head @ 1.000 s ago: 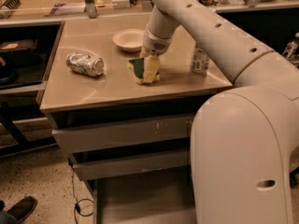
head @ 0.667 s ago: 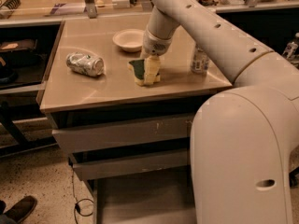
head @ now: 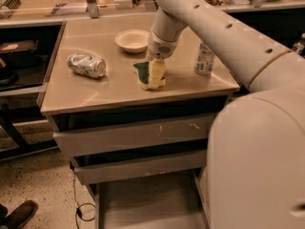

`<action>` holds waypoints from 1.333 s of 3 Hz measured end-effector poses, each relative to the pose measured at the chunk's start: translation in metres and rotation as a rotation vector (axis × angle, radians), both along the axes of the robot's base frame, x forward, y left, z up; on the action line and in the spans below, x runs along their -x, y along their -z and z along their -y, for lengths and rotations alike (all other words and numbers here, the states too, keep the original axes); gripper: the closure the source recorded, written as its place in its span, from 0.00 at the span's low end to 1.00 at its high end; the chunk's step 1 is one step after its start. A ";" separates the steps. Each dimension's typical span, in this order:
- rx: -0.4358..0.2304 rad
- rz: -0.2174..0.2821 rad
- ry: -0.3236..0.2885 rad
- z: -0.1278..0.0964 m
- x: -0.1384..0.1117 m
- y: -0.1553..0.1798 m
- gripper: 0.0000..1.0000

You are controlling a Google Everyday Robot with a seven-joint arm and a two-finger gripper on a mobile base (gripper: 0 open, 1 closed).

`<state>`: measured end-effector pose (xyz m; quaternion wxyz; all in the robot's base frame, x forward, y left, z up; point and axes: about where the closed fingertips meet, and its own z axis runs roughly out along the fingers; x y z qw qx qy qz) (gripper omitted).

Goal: Place sponge into bottom drawer

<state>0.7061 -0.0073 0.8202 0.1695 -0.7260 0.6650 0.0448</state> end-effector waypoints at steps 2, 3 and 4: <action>-0.016 0.063 0.147 0.017 0.085 -0.034 1.00; -0.003 0.014 0.192 0.022 0.135 -0.018 1.00; -0.003 0.015 0.192 0.022 0.135 -0.019 1.00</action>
Offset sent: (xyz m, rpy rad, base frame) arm -0.1468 -0.0297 0.0254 -0.0090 -0.0381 -0.2137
